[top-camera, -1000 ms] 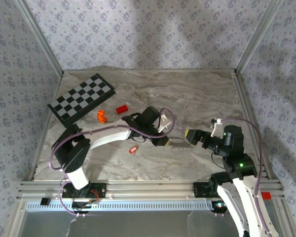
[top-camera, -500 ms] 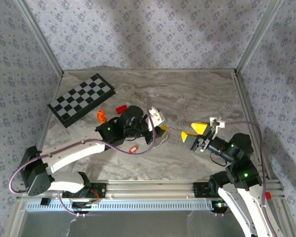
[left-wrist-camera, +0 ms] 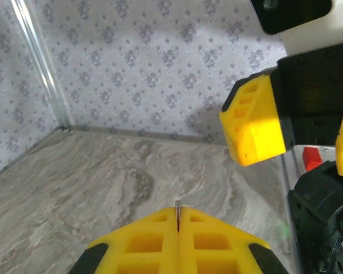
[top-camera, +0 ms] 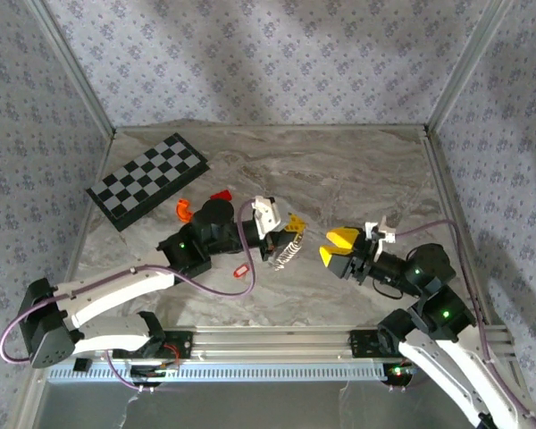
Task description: Put the keys on the keyring
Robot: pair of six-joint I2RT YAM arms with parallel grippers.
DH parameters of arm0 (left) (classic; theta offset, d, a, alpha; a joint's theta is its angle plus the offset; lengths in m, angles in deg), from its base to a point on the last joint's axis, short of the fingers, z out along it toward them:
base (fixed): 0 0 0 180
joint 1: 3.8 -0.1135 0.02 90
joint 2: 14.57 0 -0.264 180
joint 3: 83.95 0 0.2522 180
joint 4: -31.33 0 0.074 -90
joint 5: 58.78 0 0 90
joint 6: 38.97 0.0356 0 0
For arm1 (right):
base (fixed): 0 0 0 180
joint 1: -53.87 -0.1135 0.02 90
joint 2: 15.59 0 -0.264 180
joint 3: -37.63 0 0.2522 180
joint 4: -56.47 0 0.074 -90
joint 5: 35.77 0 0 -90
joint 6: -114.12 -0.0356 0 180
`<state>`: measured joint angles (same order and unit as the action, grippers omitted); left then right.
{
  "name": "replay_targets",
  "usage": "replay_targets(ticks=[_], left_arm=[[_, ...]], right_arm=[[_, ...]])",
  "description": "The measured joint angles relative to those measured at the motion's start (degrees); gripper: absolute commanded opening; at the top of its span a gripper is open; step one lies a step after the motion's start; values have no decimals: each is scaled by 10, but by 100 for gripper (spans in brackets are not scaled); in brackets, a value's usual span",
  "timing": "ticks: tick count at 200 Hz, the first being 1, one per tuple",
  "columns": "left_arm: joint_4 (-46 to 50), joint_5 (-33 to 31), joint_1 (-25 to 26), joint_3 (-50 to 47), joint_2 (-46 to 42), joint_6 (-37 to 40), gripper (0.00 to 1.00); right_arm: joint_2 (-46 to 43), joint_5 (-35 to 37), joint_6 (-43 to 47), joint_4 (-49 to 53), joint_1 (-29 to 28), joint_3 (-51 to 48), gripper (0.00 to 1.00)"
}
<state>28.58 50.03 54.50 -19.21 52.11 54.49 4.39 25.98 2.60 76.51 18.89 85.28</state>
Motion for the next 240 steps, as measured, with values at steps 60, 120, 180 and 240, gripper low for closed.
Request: replay_targets(ticks=[60, 120, 180, 240], left_arm=[[-128, 88, 0, -52, -31, -61, 0], [-195, 167, 0, -60, -55, -101, 0], [-177, 212, 0, -59, -55, -97, 0], [-145, 226, 0, -59, -55, -78, 0]], right_arm=[[-22, 18, 76, -22, -80, -3, 50], [-43, 20, 149, -55, -127, -12, 50], [-39, 59, 193, -57, -154, -12, 61], [-19, 108, 219, -85, -195, -29, 49]])
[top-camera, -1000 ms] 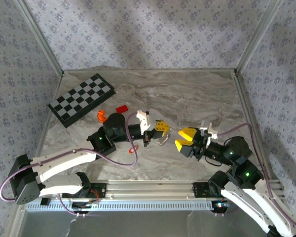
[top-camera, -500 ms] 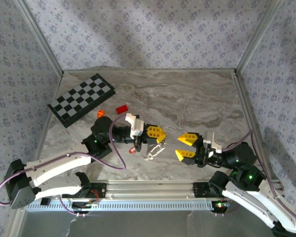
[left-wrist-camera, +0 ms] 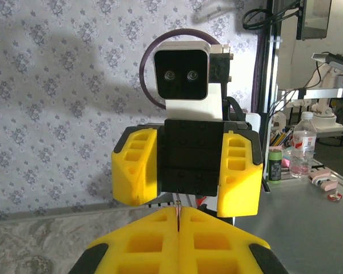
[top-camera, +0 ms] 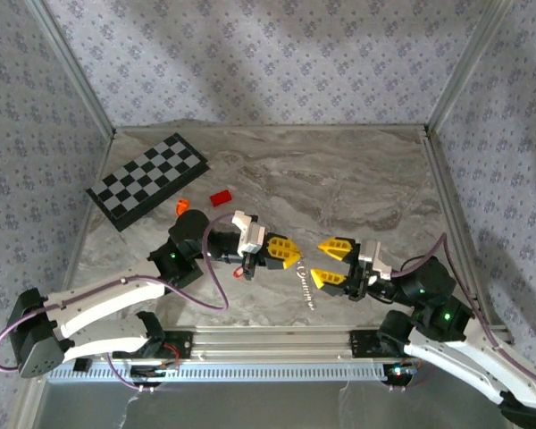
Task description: Put the keys on the keyring
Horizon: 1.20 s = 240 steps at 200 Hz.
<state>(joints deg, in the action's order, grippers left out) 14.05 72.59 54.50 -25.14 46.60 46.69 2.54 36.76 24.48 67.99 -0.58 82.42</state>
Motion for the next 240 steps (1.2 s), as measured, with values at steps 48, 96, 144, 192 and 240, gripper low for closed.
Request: replay_targets(ticks=[48, 96, 144, 192, 240], left_arm=[[14, 0, 0, 1, 0, 9, 0], [28, 0, 0, 5, 1, 15, 0], [31, 0, 0, 10, 9, 16, 0], [41, 0, 0, 11, 11, 19, 0], [42, 6, 0, 11, 16, 20, 0]], right_arm=[[18, 28, 18, -11, -28, 0, 40], [31, 57, 32, -13, -45, 0, 32], [38, 73, 38, -12, -57, 0, 28], [38, 77, 40, -14, -64, 0, 23], [42, 78, 41, -17, -68, 0, 3]])
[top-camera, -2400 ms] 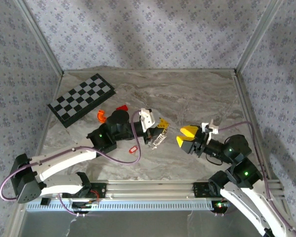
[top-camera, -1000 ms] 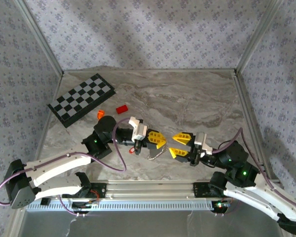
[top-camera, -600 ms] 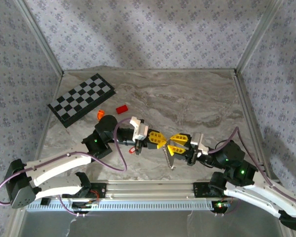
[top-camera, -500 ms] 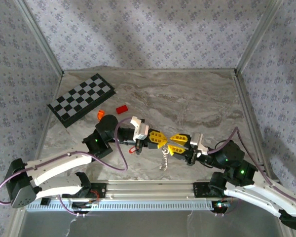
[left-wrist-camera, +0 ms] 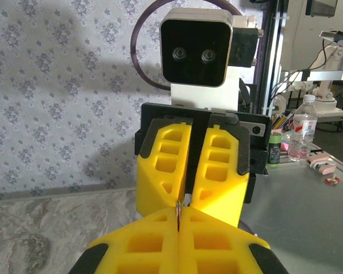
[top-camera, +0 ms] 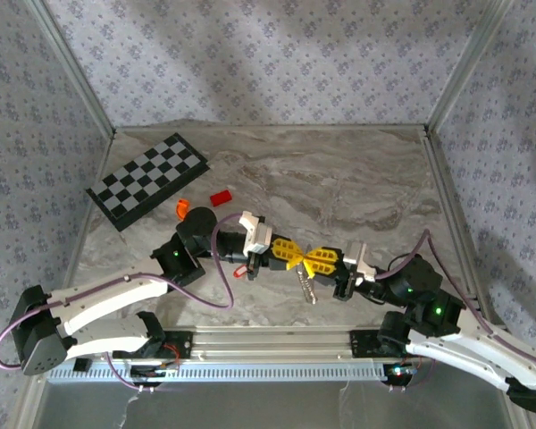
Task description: Put the keys on the keyring
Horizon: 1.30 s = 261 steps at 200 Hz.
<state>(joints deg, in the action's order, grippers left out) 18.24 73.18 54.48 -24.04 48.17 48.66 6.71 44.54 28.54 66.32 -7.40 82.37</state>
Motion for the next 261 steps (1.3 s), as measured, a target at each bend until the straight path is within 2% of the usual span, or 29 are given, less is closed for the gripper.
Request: replay_targets(ticks=[5, 27, 42, 52, 64, 111, 162, 210, 261], left_arm=[[0, 2, 0, 0, 0, 0, 0], [2, 5, 0, 2, 0, 4, 0], [15, 4, -1, 6, 0, 11, 15], [35, -2, 0, 13, 0, 15, 29], [71, -13, 0, 25, 0, 31, 36], [246, -103, 0, 85, -3, 91, 35], [355, -154, 0, 87, -42, 117, 31], [410, -156, 0, 87, -67, 130, 31], [430, -119, 0, 87, -68, 131, 33]], right_arm=[[0, 1, -2, 0, 0, 0, 0], [0, 6, -2, 0, -3, 0, 0], [0, 12, -2, 6, -5, 2, 0], [1, 19, -1, 19, -7, 7, 0], [10, 33, 1, 46, -8, 21, 0], [112, 105, 10, 197, -24, 146, 0], [206, 171, 22, 344, -83, 253, 0], [245, 183, 36, 441, -108, 327, 0], [273, 178, 45, 489, -115, 374, 0]])
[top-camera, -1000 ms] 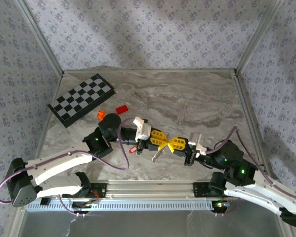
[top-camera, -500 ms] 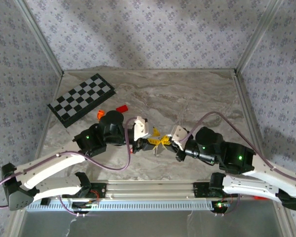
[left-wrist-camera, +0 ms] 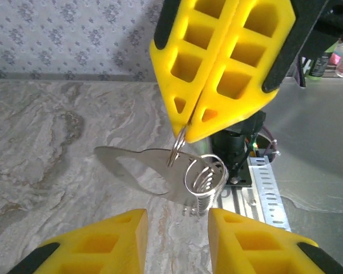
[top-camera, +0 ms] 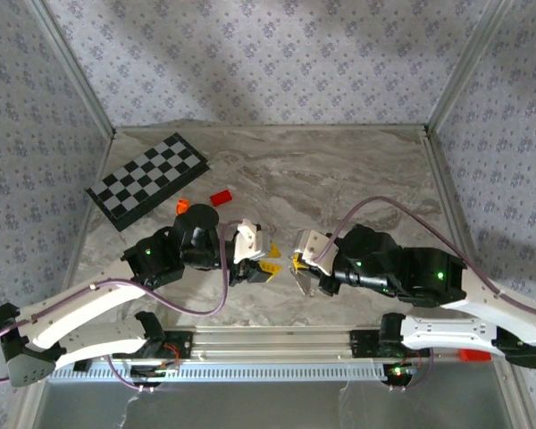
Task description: Put the keys on the keyring
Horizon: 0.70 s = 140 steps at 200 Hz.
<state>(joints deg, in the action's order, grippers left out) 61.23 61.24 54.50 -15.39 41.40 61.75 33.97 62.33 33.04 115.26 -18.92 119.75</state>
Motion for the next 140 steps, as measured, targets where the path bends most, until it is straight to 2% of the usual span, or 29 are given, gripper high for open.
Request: replay_targets(ticks=[95, 140], left_arm=[[-8, 28, 0, 13, 15, 0, 30], [-13, 37, 0, 19, 37, 0, 22]], right_arm=[[29, -26, 15, 35, -8, 26, 0], [32, -30, 17, 37, -8, 27, 0]])
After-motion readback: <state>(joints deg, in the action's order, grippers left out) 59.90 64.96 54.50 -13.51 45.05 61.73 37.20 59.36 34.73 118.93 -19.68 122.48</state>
